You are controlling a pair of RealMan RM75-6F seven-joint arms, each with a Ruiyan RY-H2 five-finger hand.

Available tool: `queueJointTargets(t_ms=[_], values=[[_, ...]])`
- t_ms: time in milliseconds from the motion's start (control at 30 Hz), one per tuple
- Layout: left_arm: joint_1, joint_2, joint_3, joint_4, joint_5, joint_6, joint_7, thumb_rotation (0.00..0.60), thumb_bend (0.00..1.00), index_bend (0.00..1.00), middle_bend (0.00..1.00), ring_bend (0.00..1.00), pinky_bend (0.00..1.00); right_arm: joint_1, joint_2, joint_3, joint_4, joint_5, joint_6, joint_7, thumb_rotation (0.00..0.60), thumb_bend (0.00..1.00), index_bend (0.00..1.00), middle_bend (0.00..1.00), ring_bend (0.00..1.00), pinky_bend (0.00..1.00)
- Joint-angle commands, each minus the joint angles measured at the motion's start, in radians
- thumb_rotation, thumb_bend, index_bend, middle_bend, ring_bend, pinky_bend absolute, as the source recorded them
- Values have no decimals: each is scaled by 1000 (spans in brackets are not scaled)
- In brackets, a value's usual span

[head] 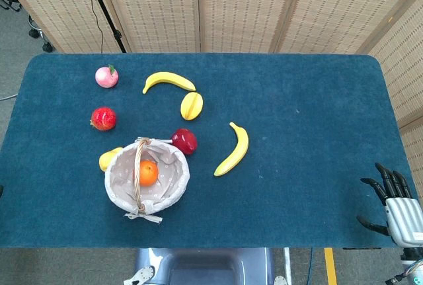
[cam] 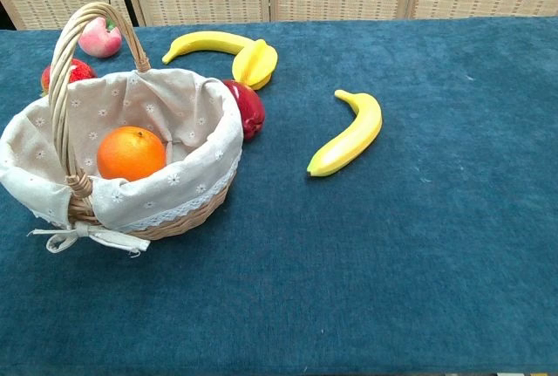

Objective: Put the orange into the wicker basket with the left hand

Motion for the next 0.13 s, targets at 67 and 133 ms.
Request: queueJointTargets(t_ms=[67, 133], values=[[3, -12, -4, 12, 12, -10, -31, 600, 260, 97, 0, 0, 23, 2, -1, -3, -7, -9, 4, -13, 600, 0, 227, 0, 30, 19], [1, -20, -10, 24, 12, -17, -24, 600, 260, 98, 0, 0, 23, 4, -1, -5, -9, -12, 2, -13, 600, 0, 227, 0, 29, 19]])
